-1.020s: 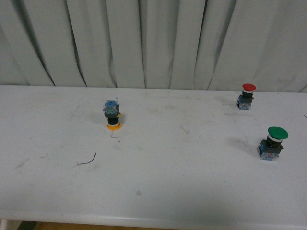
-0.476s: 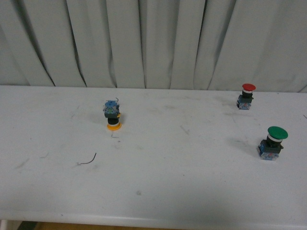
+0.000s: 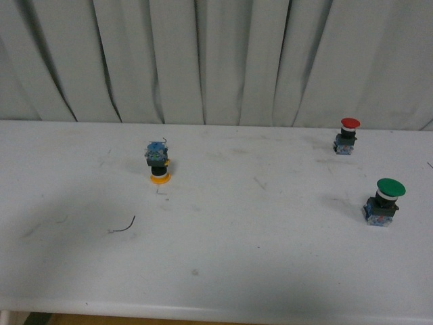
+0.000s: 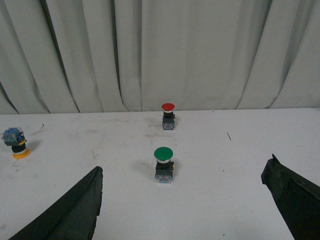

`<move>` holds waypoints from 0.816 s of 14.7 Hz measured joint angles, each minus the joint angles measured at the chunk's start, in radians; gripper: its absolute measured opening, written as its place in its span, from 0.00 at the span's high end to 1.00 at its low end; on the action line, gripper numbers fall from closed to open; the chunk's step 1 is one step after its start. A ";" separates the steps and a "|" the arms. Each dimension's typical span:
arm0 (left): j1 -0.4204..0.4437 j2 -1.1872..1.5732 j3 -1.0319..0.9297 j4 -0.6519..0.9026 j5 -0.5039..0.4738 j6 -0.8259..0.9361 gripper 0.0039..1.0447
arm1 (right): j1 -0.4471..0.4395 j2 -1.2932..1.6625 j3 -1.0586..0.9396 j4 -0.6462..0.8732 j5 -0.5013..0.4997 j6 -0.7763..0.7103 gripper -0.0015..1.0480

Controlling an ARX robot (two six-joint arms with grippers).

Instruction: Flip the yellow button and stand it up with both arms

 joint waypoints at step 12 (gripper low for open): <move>-0.201 0.985 0.986 -0.387 0.111 0.053 0.06 | 0.000 0.000 0.000 0.000 0.000 0.000 0.06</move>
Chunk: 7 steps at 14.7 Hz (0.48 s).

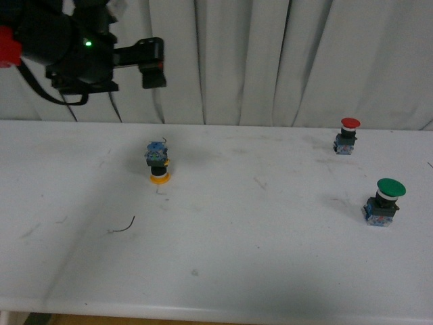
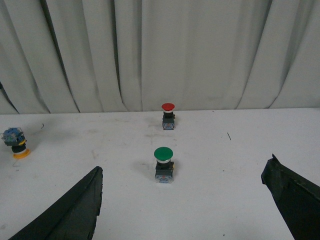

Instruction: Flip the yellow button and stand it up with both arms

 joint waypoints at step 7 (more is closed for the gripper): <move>-0.058 0.198 0.207 -0.246 -0.140 0.019 0.06 | 0.000 0.000 0.000 0.000 0.000 0.000 0.06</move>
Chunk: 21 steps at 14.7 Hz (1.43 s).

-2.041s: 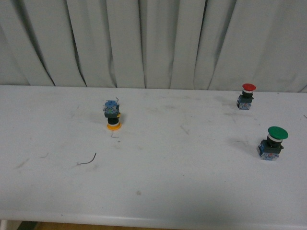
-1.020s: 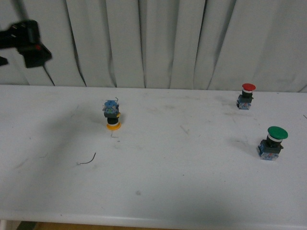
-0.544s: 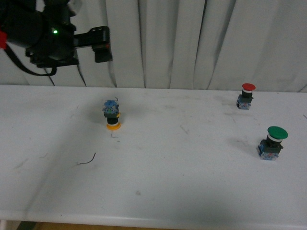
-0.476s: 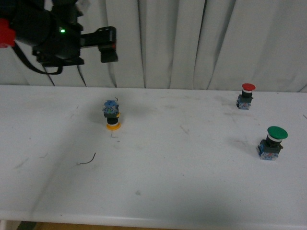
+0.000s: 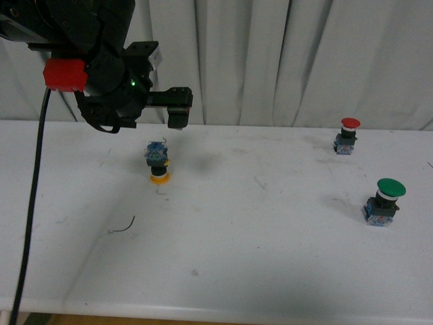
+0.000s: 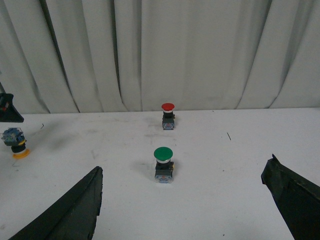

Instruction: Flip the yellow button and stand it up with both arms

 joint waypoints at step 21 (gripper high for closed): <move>-0.034 0.138 0.101 -0.028 -0.092 0.044 0.71 | 0.000 0.000 0.000 0.000 0.000 0.000 0.06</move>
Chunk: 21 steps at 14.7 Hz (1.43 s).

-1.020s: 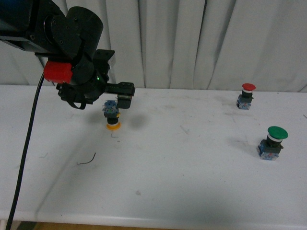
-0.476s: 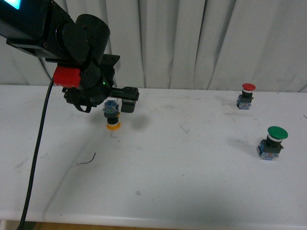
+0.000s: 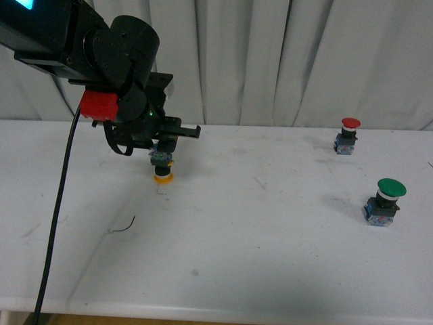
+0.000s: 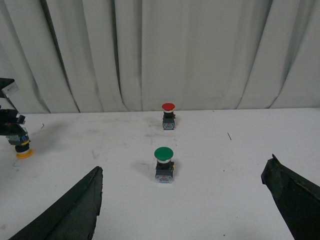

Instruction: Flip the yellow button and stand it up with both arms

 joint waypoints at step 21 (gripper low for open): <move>-0.080 -0.310 -0.724 1.496 0.657 -1.174 0.72 | 0.000 0.000 0.000 0.000 0.000 0.000 0.06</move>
